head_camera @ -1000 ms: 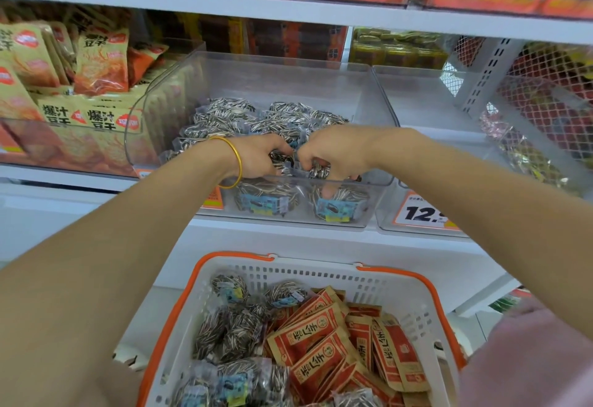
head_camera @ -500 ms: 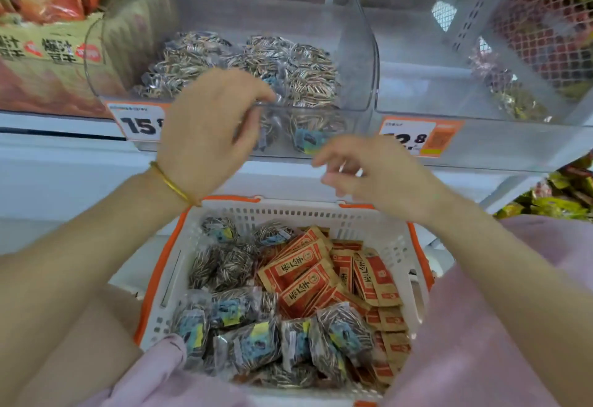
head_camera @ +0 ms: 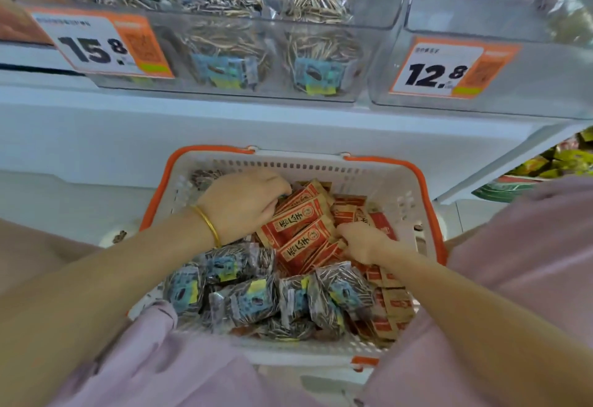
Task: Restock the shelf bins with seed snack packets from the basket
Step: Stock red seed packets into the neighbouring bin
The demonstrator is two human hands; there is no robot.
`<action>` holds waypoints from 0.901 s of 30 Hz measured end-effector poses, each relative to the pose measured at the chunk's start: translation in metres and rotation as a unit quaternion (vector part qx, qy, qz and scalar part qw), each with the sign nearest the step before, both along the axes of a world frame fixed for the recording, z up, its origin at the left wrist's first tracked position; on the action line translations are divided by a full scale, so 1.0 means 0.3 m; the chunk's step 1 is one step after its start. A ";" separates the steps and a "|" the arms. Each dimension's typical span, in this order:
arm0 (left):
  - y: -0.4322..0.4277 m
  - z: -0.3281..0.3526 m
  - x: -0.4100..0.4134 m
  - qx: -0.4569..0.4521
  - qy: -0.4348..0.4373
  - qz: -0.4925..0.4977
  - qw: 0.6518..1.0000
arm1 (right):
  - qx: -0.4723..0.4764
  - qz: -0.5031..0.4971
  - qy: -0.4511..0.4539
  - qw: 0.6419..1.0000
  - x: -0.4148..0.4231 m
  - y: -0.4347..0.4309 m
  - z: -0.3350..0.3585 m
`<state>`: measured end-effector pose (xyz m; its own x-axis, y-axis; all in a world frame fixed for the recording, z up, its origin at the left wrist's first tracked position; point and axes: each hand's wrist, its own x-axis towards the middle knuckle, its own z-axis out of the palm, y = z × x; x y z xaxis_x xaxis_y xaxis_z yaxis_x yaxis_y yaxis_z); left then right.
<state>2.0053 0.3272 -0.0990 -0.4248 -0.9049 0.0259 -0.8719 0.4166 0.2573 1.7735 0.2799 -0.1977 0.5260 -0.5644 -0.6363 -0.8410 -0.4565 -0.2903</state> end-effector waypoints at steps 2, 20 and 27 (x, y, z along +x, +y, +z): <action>-0.004 -0.020 -0.001 0.003 -0.006 -0.016 1.000 | -0.012 0.019 -0.006 1.000 -0.011 0.005 -0.043; -0.009 -0.019 -0.051 0.350 0.192 0.129 0.908 | 0.098 -0.305 -0.348 0.881 -0.056 -0.061 0.360; -0.011 -0.003 -0.055 0.450 0.227 0.137 0.853 | 0.193 -0.344 -0.414 0.821 -0.061 -0.028 0.356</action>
<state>1.9888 0.3239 -0.1000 -0.3253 -0.7089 -0.6258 -0.6302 -0.3309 0.7024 1.7551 0.2714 -0.0909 0.5096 -0.7491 -0.4232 -0.3037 0.3036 -0.9031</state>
